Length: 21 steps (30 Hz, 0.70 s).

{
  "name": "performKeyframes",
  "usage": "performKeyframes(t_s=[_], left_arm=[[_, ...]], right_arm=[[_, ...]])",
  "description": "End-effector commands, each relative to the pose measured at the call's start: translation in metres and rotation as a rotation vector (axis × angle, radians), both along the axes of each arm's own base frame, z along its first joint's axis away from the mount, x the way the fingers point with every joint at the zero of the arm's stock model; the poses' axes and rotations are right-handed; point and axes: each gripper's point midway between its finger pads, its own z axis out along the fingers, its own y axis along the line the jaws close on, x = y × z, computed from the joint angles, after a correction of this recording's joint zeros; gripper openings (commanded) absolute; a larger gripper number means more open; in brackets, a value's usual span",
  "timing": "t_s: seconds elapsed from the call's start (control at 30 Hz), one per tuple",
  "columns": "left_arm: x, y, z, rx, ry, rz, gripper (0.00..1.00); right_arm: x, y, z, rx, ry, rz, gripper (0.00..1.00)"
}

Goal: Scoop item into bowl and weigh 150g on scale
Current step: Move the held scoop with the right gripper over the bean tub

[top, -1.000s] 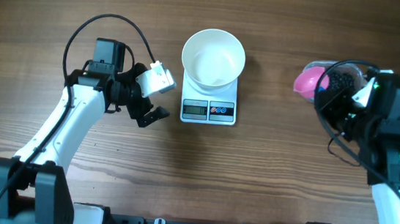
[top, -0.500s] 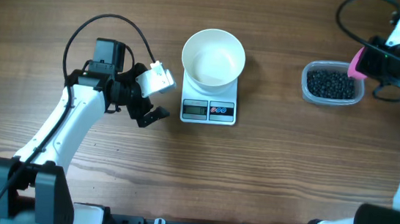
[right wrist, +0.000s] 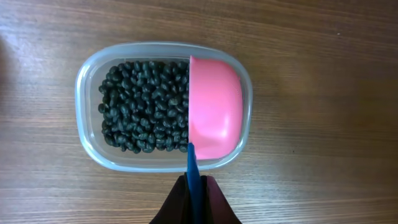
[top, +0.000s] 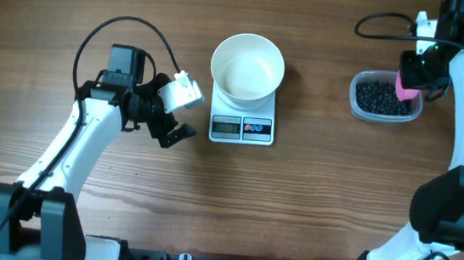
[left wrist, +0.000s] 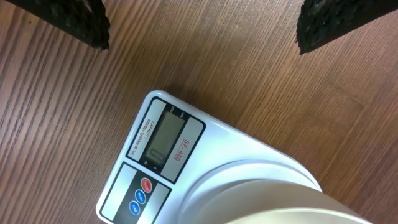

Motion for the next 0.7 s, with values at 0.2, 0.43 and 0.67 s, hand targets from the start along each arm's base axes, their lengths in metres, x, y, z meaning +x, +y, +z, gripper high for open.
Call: performKeyframes(t_s=[0.2, 0.43, 0.67], left_arm=[[-0.003, -0.002, -0.004, -0.018, 0.014, -0.011, 1.00], [-0.003, -0.002, -0.004, -0.018, 0.014, -0.011, 1.00], [-0.003, -0.002, -0.004, -0.018, 0.014, -0.011, 1.00]], right_arm=[[0.003, -0.006, -0.027, -0.016, 0.045, -0.004, 0.04], [0.001, 0.004, -0.049, 0.049, 0.054, -0.020, 0.04], [-0.024, 0.038, -0.080, 0.231, 0.148, 0.008, 0.04]])
